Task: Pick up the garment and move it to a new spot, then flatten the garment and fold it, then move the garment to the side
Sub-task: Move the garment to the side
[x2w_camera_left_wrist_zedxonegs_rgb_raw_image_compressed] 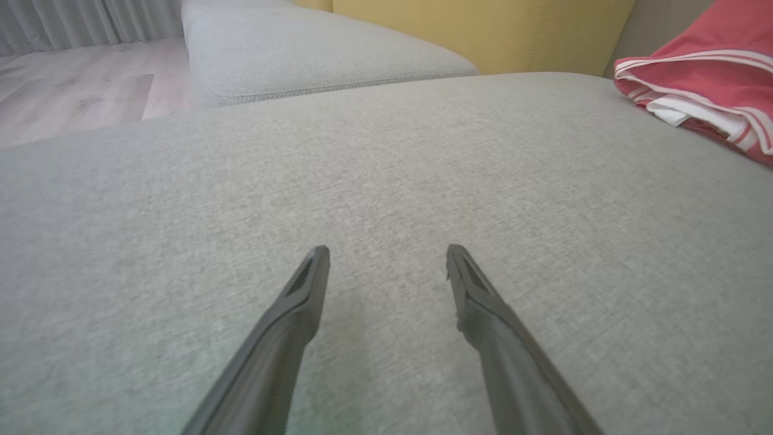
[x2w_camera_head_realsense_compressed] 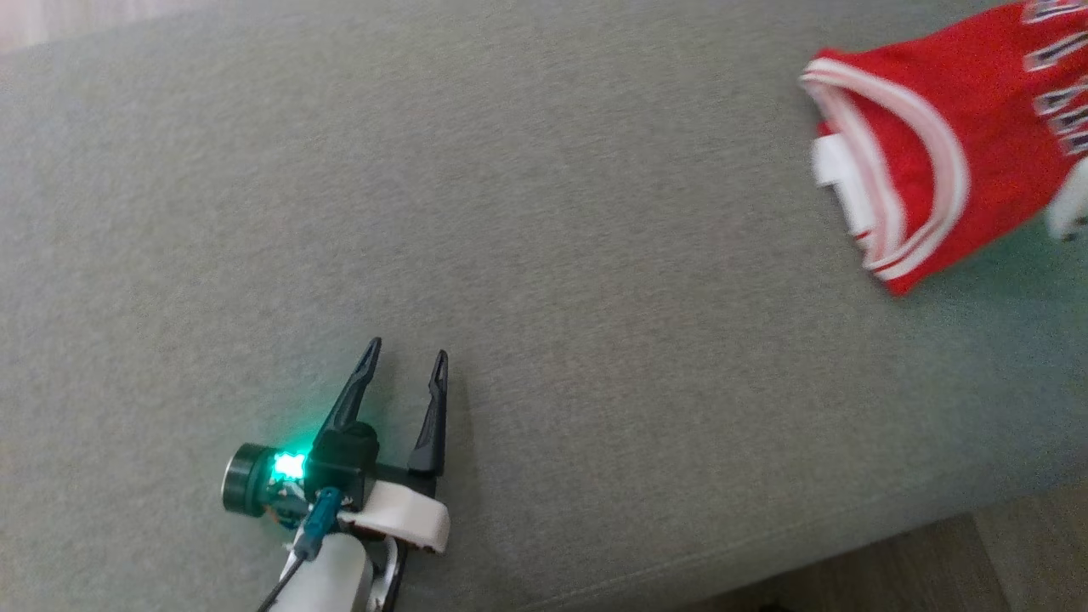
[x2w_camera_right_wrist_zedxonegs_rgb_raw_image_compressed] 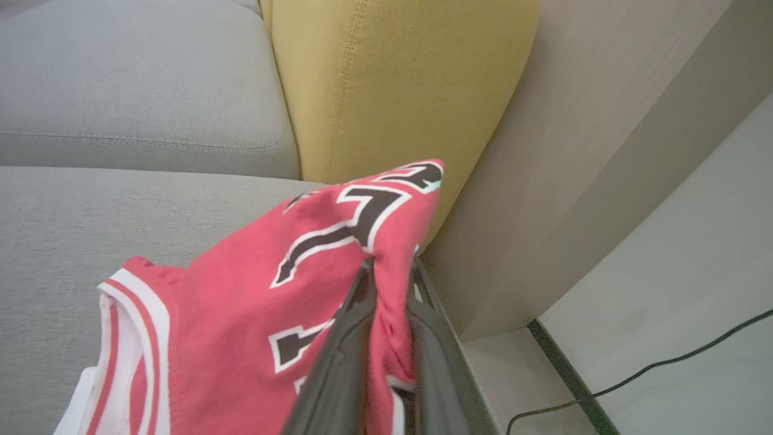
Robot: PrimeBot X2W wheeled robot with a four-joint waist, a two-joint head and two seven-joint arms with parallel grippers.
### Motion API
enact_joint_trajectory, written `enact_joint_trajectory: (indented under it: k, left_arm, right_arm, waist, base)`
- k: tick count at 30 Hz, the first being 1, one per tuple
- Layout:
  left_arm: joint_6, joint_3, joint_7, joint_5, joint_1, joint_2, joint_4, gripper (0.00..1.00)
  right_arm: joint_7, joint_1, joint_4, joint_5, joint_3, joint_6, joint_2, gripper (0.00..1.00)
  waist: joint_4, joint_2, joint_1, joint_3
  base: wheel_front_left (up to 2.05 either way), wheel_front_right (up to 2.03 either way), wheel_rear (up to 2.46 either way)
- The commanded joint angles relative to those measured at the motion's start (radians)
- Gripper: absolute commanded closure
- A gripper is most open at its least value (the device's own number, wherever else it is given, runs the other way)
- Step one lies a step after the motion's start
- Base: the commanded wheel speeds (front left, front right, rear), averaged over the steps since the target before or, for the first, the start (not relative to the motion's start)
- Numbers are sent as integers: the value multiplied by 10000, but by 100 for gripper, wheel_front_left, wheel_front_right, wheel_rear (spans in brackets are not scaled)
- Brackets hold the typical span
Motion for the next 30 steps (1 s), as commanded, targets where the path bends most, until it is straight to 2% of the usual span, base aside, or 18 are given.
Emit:
enact_joint_trajectory:
  k: [1,3,4,5,7,9,12,14,17,20,26,30]
  left_arm:
    - [-8,259,-51,109,-293,22,-341,0]
    - [-18,247,-51,129,-344,22,-377,0]
    - [-20,232,-51,139,-380,22,-396,0]
    - [-9,227,-51,141,-415,22,-414,0]
    - [8,257,-51,127,-482,22,-413,0]
    - [39,309,-51,120,-522,22,-392,0]
    - [65,370,-51,106,-512,22,-355,0]
    - [136,454,-51,78,-458,22,-366,0]
    - [255,646,-51,-4,-361,22,-418,0]
    - [262,797,-51,93,-308,24,-385,0]
    - [342,1182,-51,70,-155,25,-366,0]
    - [335,1245,-51,7,122,24,-257,0]
  right_arm:
    - [11,-339,-62,-391,-197,-7,-491,100]
    - [83,-543,128,-924,-626,-7,-828,100]
    - [87,-619,171,-1230,-869,-7,-1003,60]
    - [53,-673,140,-1611,-1117,-7,-1185,0]
    - [16,-718,-5,-2397,-1686,-7,-1390,0]
    - [-144,-774,-262,-2809,-2438,-7,-1149,0]
    - [-441,-775,-753,-3154,-3038,-7,-251,0]
    - [-529,-709,-1136,-3113,-3063,-7,516,0]
    - [-548,-263,-2276,-2555,-2616,-7,1738,0]
    - [-551,649,-3122,-1753,-1775,-7,2439,0]
    - [-553,2619,-4137,-338,-671,-7,3040,0]
    - [-554,3869,-4381,330,-456,-7,3283,0]
  waist:
    - [404,0,-1,315]
    - [565,0,-1,436]
    - [635,0,-1,485]
    - [696,0,-1,530]
    - [779,0,-1,594]
    - [818,0,-1,612]
    - [841,0,-1,522]
    - [856,0,-1,396]
    - [930,0,-1,150]
    - [1124,0,-1,-159]
    - [1702,0,-1,-804]
    - [2193,0,-1,-1206]
  base:
    - [0,0,0]
    - [0,0,0]
    - [0,0,0]
    - [0,0,0]
    - [0,0,0]
    - [0,0,0]
    - [0,0,0]
    - [0,0,0]
    - [0,0,0]
    - [0,0,0]
    - [0,0,0]
    - [0,0,0]
